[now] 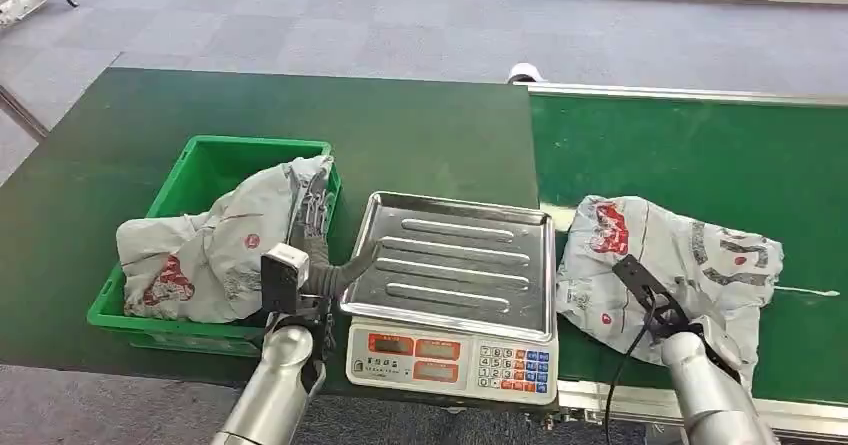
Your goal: Moved the parcel from conveyor to table for the left to box.
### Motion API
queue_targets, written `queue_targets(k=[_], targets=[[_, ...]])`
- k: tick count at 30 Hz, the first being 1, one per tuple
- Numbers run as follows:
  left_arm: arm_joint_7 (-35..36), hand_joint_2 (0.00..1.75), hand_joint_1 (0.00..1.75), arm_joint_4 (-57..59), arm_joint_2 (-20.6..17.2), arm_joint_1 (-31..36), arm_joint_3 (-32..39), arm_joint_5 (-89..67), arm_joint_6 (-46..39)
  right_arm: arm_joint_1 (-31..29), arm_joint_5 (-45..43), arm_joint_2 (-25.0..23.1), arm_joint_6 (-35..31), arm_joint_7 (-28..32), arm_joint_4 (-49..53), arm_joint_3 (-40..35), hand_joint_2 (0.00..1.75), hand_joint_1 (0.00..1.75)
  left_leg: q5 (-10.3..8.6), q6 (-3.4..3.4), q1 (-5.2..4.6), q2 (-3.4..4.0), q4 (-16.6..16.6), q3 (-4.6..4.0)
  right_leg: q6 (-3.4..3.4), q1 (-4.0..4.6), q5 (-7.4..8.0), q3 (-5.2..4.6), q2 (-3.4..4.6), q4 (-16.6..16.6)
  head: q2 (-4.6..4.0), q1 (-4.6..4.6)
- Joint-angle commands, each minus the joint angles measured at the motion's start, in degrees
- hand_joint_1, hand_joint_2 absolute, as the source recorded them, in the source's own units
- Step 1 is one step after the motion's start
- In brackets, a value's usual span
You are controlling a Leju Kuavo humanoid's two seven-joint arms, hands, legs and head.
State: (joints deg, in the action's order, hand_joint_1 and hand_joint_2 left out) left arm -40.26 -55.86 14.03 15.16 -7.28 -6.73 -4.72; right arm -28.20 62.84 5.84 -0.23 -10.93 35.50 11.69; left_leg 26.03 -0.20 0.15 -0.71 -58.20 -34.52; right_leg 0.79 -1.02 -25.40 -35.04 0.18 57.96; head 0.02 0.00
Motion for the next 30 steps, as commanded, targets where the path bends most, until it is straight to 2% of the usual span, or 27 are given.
queue_targets(k=[1,2,3,20,24,25,26,27,28,30], targets=[[0.3,1.75,0.0,12.1,1.0,3.1,1.0,0.5,1.9,2.0,1.5,0.3,5.3,0.6,-2.7,-2.1,1.75,0.0,0.01,-0.02,0.06,-0.05,0.1,0.25,-0.07,0.08,-0.02,0.3,-0.12,-0.2,0.0,0.02],[0.3,1.75,0.0,12.1,0.9,3.1,1.0,0.5,1.9,1.8,1.6,0.2,5.5,0.5,-2.7,-2.2,1.75,0.14,0.01,-0.02,0.07,-0.03,0.1,0.18,-0.06,0.08,-0.01,0.24,-0.1,-0.2,0.0,0.02],[0.3,1.75,0.0,12.8,1.0,3.3,1.2,0.9,2.1,1.7,1.9,0.2,5.6,0.9,-2.5,-2.5,1.75,1.75,-0.01,-0.04,0.06,0.01,0.2,0.35,-0.1,0.08,0.0,0.4,-0.09,-0.3,0.0,0.02],[0.3,1.75,0.0,13.8,0.5,3.2,3.1,5.6,6.0,2.2,-1.0,-2.1,-1.6,8.4,6.7,-1.1,1.75,1.75,0.03,-0.04,0.05,0.13,0.1,0.26,-0.03,0.06,-0.03,0.26,0.06,-0.1,0.0,0.02],[0.3,1.75,0.0,12.7,0.4,2.7,3.3,5.8,6.2,2.8,-2.4,-2.6,-5.4,10.8,10.4,-0.1,1.75,1.75,0.04,-0.03,0.01,0.15,0.1,0.23,-0.03,0.04,-0.03,0.21,0.09,-0.1,0.0,0.02],[0.3,1.75,0.0,12.2,0.3,2.5,3.3,5.9,6.3,3.3,-0.5,-2.7,-10.9,11.1,12.6,-0.5,1.75,1.75,0.04,-0.04,0.04,0.19,0.1,0.29,-0.05,0.06,-0.02,0.27,0.11,-0.1,0.0,0.02],[0.3,1.75,0.0,12.1,0.1,2.4,3.3,6.0,6.4,3.1,-0.7,-3.0,-10.7,11.2,13.8,-0.3,1.75,1.75,0.04,-0.03,0.02,0.19,0.1,0.22,-0.03,0.04,-0.02,0.2,0.13,-0.1,0.0,0.02],[0.3,1.75,0.0,11.7,0.1,2.3,3.3,6.1,6.4,3.4,-1.1,-3.2,-12.0,12.4,15.5,-0.1,1.75,1.75,0.03,-0.02,0.03,0.18,0.0,0.15,-0.02,0.04,-0.01,0.14,0.13,-0.1,0.0,0.02],[0.3,1.75,0.0,10.7,0.0,2.0,3.3,6.4,6.6,4.2,-2.6,-4.1,-16.5,16.8,19.0,0.9,1.75,1.75,0.04,-0.03,0.02,0.24,0.1,0.21,-0.04,0.04,-0.01,0.18,0.17,-0.1,0.0,0.02],[0.3,1.75,0.0,10.7,0.0,2.0,3.4,6.5,6.7,4.5,-2.9,-4.3,-16.6,17.1,21.0,1.1,1.75,1.75,0.03,-0.03,0.0,0.2,0.1,0.17,-0.04,0.01,-0.02,0.15,0.13,0.0,0.0,0.02]])
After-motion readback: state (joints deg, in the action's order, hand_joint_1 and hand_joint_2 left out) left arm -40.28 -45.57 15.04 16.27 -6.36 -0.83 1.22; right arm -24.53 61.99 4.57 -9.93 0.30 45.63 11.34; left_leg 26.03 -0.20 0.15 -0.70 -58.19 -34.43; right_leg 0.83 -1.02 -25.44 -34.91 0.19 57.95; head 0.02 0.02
